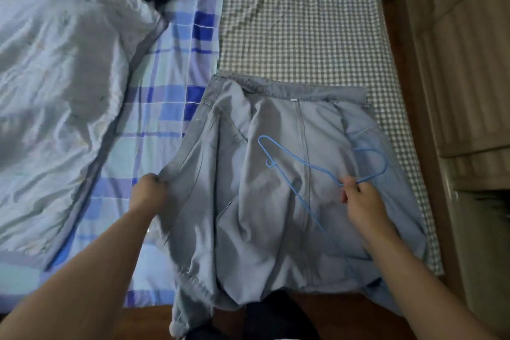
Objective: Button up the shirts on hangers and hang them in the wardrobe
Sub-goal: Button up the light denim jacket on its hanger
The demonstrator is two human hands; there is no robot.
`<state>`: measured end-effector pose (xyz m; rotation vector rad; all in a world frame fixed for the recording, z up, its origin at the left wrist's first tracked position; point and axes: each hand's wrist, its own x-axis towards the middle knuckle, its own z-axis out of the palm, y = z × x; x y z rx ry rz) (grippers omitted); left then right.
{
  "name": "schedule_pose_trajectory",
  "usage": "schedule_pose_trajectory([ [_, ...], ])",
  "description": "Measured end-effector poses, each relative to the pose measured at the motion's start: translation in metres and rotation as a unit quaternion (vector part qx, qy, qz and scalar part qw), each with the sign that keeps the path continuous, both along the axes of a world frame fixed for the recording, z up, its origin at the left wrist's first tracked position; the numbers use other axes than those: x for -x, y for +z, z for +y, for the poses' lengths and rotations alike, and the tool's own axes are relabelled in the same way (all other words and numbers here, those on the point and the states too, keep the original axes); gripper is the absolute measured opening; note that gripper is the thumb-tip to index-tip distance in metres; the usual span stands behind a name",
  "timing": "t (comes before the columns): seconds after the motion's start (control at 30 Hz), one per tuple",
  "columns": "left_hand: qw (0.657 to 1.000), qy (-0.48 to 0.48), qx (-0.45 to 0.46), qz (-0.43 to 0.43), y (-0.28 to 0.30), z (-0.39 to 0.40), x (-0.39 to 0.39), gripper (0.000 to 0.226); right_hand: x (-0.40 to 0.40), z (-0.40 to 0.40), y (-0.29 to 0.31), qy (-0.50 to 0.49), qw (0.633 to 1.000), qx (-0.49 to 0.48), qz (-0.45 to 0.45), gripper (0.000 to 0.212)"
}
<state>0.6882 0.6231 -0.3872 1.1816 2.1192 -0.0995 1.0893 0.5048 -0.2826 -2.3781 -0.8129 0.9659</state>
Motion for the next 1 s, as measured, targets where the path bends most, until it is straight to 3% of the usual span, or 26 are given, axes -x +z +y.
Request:
schedule_pose_trajectory([
  [0.1, 0.985, 0.028, -0.164, 0.039, 0.066, -0.025, 0.031, 0.018, 0.004, 0.007, 0.007, 0.003, 1.000, 0.002, -0.010, 0.051],
  [0.17, 0.980, -0.020, -0.177, 0.086, 0.099, -0.067, 0.068, 0.013, 0.009, 0.016, 0.009, 0.033, 0.999, 0.020, -0.014, 0.048],
  [0.23, 0.986, -0.076, -0.091, 0.120, 0.101, -0.111, 0.111, 0.012, 0.020, 0.026, 0.008, 0.082, 0.995, 0.056, -0.027, 0.050],
  [0.3, 0.984, -0.040, 0.115, 0.133, 0.032, -0.161, 0.196, 0.016, 0.030, 0.034, 0.004, 0.149, 0.983, 0.096, -0.054, 0.055],
  [0.37, 0.972, -0.001, 0.193, 0.131, -0.006, -0.184, 0.236, 0.036, 0.035, 0.039, 0.002, 0.188, 0.969, 0.140, -0.081, 0.046],
  [0.43, 0.975, 0.006, 0.199, 0.094, 0.007, -0.175, 0.208, 0.035, 0.034, 0.043, -0.001, 0.192, 0.965, 0.156, -0.091, 0.041],
  [0.5, 0.984, -0.013, 0.170, 0.044, 0.058, -0.134, 0.127, 0.046, 0.032, 0.046, -0.004, 0.187, 0.966, 0.152, -0.091, 0.039],
  [0.63, 0.993, -0.064, 0.084, -0.061, 0.040, -0.061, 0.024, 0.062, 0.023, 0.044, -0.001, 0.163, 0.973, 0.131, -0.098, 0.034],
  [0.73, 0.983, -0.051, 0.060, -0.164, 0.016, -0.029, -0.047, 0.067, 0.015, 0.038, -0.001, 0.123, 0.984, 0.105, -0.078, 0.036],
  [0.87, 0.988, -0.014, 0.053, -0.146, 0.006, -0.018, -0.094, 0.022, 0.016, 0.023, -0.012, 0.115, 0.985, 0.113, -0.059, 0.038],
  [0.93, 0.986, 0.061, 0.038, -0.148, 0.014, -0.020, -0.097, 0.019, 0.020, 0.017, -0.012, 0.130, 0.984, 0.114, -0.052, 0.038],
  [1.0, 0.964, 0.141, -0.002, -0.226, 0.041, -0.025, -0.098, 0.019, 0.024, 0.014, -0.011, 0.147, 0.979, 0.129, -0.051, 0.035],
])
